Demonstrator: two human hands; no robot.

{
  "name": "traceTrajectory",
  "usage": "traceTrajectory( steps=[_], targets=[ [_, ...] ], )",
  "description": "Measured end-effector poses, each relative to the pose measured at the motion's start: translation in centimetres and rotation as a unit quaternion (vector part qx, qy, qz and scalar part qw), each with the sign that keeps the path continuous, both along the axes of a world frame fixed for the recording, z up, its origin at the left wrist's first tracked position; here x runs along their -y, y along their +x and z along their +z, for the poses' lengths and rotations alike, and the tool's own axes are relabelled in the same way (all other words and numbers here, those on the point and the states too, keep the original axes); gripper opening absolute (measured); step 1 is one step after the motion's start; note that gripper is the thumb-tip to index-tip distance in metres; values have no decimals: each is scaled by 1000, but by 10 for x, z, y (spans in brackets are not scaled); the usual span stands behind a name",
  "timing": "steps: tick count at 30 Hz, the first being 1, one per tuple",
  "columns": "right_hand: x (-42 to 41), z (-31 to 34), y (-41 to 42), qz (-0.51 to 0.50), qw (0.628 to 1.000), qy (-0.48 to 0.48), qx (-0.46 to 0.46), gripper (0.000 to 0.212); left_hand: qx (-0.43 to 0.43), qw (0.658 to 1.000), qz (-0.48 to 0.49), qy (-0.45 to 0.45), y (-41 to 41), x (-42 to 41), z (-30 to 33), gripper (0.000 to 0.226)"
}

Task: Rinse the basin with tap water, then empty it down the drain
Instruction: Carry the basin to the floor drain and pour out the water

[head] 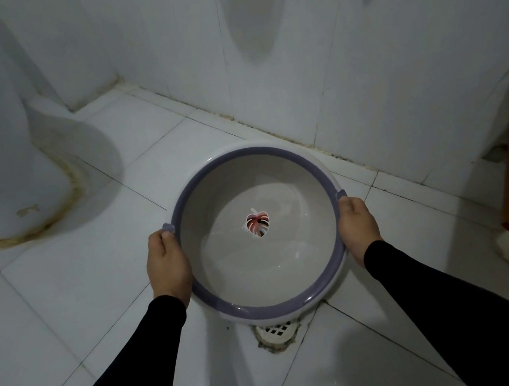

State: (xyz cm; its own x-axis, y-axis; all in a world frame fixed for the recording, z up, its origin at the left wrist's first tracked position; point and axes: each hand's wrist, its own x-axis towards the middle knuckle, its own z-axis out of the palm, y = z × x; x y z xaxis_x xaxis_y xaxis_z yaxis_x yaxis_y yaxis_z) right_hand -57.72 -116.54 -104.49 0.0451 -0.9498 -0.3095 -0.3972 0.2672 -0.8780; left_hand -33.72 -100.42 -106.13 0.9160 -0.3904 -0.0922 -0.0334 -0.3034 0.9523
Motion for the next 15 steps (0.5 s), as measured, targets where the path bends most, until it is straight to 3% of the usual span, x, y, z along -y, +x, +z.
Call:
traceTrajectory(
  steps=[15],
  targets=[
    [-4, 0, -1, -7, 1000, -9, 2, 42, -7, 1000, 0, -4, -3, -3, 1, 25]
  ],
)
